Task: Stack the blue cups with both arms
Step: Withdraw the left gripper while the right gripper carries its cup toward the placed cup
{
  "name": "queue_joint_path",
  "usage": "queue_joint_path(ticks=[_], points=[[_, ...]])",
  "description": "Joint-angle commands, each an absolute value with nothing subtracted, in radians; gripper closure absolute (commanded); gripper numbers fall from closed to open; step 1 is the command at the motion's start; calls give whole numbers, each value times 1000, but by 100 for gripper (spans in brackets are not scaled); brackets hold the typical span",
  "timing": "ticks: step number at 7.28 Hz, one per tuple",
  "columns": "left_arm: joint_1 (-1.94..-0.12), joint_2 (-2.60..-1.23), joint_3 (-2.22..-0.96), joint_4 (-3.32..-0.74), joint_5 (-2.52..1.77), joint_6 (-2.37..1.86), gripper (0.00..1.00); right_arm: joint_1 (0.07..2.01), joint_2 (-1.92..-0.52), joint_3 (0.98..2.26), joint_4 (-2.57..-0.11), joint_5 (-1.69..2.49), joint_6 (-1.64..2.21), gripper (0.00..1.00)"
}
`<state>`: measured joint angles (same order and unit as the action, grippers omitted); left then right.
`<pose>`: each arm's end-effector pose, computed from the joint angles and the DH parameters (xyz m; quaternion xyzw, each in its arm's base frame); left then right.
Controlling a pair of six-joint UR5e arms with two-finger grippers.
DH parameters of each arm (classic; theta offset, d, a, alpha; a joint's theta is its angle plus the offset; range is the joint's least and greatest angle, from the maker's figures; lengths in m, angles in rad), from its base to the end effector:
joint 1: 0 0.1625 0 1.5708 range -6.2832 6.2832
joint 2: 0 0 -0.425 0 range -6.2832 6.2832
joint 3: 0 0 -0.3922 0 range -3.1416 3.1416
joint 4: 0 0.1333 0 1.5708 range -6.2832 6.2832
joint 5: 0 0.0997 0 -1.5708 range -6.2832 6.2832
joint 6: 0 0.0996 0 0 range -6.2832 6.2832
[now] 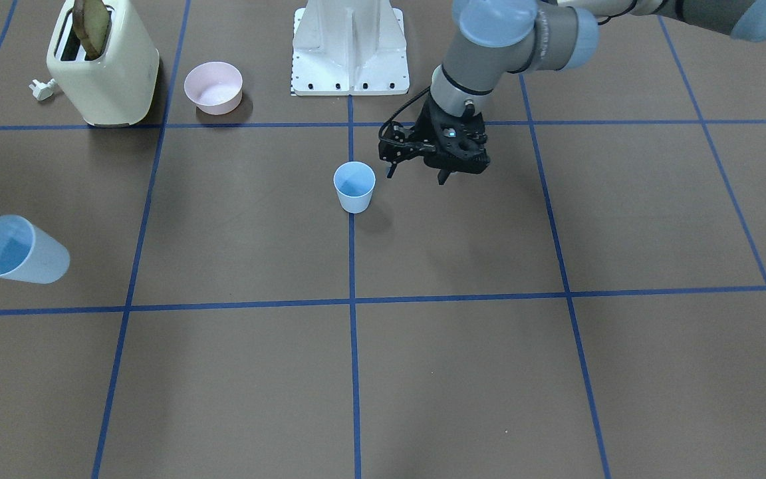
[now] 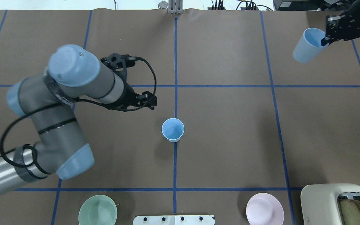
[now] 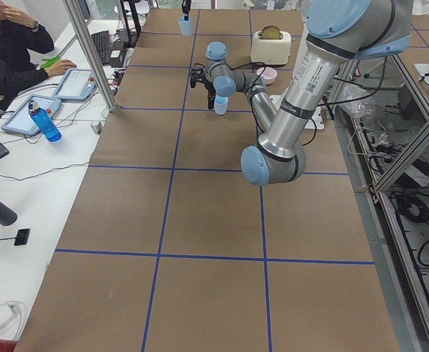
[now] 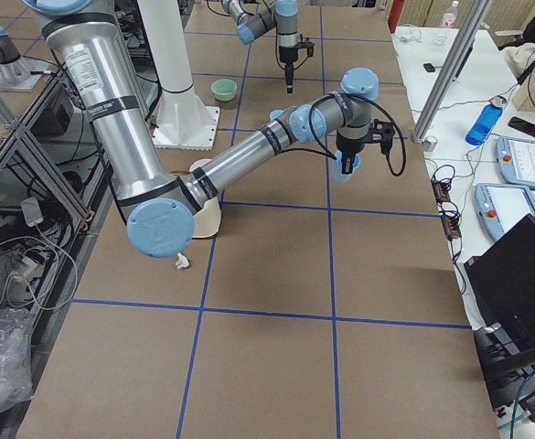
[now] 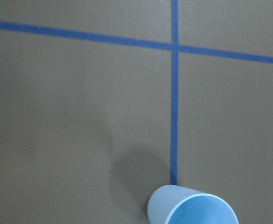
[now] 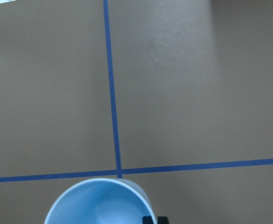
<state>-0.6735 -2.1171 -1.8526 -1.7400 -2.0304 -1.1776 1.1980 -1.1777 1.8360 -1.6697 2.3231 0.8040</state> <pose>0.4252 -0.4533 0.2014 0.0645 0.5027 -0.0116 0.8620 -0.1564 -0.5789 0.3239 0.0176 -0.4362 0.0922 0.8949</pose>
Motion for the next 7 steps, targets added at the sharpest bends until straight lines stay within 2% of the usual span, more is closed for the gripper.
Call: queue_joint_path(ticks=[1, 3, 7], points=[[-924, -2016, -1876, -1736, -2249, -948, 3, 1057, -1102, 1887, -1669, 2249, 1056, 100], [-1122, -1922, -1833, -1735, -2374, -704, 3, 941, -1060, 1925, -1670, 2179, 1208, 100], [-1300, -1798, -1813, -1718, -2417, -435, 3, 720, -1033, 2006, -1671, 2007, 1374, 100]])
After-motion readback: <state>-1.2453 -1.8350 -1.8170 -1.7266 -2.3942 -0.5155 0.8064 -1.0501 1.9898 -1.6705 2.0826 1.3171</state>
